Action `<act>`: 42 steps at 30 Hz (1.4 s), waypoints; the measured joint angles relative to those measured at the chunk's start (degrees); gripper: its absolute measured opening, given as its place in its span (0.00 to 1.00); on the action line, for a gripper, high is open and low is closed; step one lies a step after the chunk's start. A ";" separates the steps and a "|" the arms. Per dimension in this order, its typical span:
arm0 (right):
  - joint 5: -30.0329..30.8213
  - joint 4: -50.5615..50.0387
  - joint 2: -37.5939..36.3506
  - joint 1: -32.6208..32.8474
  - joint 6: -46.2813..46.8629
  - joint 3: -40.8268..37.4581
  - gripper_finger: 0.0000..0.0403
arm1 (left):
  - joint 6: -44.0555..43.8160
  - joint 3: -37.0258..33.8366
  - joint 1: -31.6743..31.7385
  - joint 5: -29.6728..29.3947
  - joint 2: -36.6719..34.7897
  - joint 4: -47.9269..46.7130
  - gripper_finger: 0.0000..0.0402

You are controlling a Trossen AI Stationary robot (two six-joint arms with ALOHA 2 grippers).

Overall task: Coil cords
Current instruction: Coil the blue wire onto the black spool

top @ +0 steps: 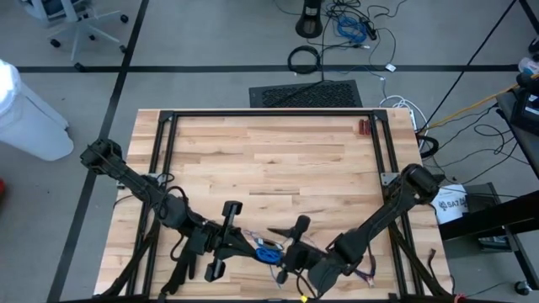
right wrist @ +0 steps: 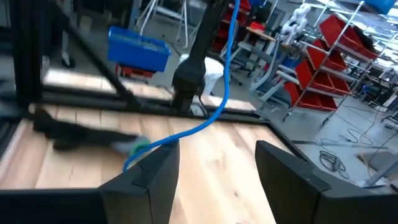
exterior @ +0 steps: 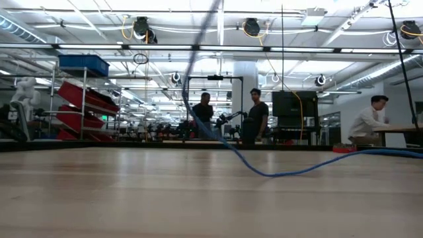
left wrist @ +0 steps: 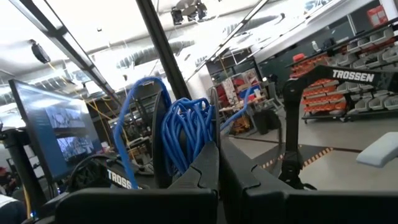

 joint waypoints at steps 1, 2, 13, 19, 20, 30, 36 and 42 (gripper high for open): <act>-0.60 -2.49 -0.04 0.27 1.46 0.00 0.49 | 0.01 0.02 0.00 0.00 0.00 0.02 0.00; -0.86 -5.93 -0.41 0.58 3.54 0.00 0.49 | 0.00 0.02 0.00 0.00 0.00 0.02 0.00; -12.36 -42.54 -8.52 3.93 34.81 0.00 0.49 | 0.00 0.02 -0.04 -0.07 0.00 -0.02 0.00; 0.72 -26.44 -9.71 6.33 23.98 0.00 0.49 | 0.00 0.02 -0.04 -1.40 0.00 -0.02 0.00; 2.92 -22.07 -9.67 6.71 20.45 0.00 0.49 | 0.00 0.00 -0.04 -1.58 0.00 -0.02 0.00; 0.84 6.25 -5.64 3.24 -4.65 0.02 0.49 | 0.00 0.02 0.00 -1.70 0.00 -0.20 0.00; 0.51 7.51 -3.47 -1.18 -5.98 0.02 0.49 | 0.00 0.02 0.00 -1.70 0.00 -0.24 0.00; -6.94 9.72 -2.82 -3.74 -6.74 0.02 0.43 | 0.02 0.02 0.00 -1.72 0.00 -0.25 0.00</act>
